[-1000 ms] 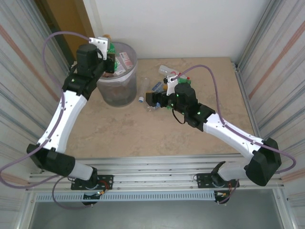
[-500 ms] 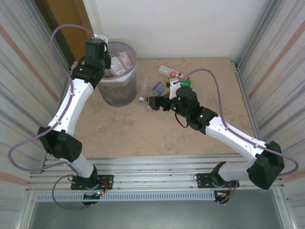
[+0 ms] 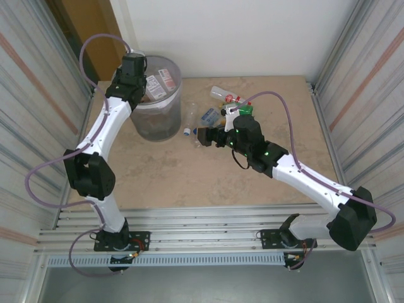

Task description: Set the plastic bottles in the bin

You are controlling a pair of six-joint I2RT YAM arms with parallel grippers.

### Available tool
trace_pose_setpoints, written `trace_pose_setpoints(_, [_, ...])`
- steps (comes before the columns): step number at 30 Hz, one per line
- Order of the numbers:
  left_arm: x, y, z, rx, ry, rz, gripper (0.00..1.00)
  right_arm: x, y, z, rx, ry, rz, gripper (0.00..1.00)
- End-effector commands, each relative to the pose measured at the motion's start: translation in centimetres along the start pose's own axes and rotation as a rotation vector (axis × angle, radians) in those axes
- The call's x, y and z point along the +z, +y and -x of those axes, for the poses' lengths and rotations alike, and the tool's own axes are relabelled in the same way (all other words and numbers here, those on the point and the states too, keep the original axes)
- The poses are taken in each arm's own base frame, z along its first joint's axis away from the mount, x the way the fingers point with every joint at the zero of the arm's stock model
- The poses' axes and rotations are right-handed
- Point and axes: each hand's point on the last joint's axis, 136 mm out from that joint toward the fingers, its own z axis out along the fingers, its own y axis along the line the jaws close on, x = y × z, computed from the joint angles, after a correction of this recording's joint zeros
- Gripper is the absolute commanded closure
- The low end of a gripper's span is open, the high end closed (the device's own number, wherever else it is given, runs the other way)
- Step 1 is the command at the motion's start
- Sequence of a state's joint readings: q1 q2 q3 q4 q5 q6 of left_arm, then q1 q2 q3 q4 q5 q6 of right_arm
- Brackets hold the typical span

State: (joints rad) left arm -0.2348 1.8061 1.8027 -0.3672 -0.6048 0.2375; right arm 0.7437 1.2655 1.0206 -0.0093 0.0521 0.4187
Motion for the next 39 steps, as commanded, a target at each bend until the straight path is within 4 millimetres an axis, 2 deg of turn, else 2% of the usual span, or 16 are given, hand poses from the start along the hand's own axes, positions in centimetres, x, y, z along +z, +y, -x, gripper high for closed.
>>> trace_pose_setpoints(1, [-0.4, 1.5, 2.0, 0.004, -0.056, 0.052, 0.78, 0.3, -0.4, -0.5, 0.026, 0.018, -0.004, 0.02])
trace_pose_setpoints(4, [-0.1, 1.4, 1.7, 0.028, -0.043, 0.062, 0.61, 0.4, -0.3, -0.7, 0.028, 0.024, 0.000, 0.02])
trace_pose_setpoints(6, [0.0, 1.3, 1.7, 0.031, -0.041, 0.060, 0.43, 0.4, -0.4, -0.7, 0.030, 0.026, -0.003, 0.02])
trace_pose_setpoints(8, [0.0, 1.3, 1.7, 0.032, -0.039, 0.058, 0.36, 0.4, -0.3, -0.6, 0.029, 0.025, 0.000, 0.02])
trace_pose_setpoints(17, [-0.1, 0.4, 1.5, 0.027, -0.030, 0.000, 0.35, 0.4, -0.4, -0.2, 0.019, 0.023, -0.017, 0.02])
trace_pose_setpoints(24, [-1.4, -1.0, 1.6, -0.003, -0.046, -0.109, 0.36, -0.1, -1.2, 0.6, 0.011, 0.011, -0.070, 0.02])
trace_pose_setpoints(31, [-4.9, -1.6, 1.7, -0.053, -0.090, -0.179, 0.32, -1.1, -5.3, 0.3, 0.093, 0.028, -0.233, 0.02])
trace_pose_setpoints(35, [-7.4, -1.4, 1.8, -0.088, -0.121, -0.215, 0.27, -1.6, -8.5, -1.0, 0.184, 0.074, -0.351, 0.02])
trace_pose_setpoints(39, [-10.4, -1.5, 2.1, -0.140, -0.164, -0.284, 0.18, -1.6, -11.7, -2.6, 0.282, 0.145, -0.453, 0.02])
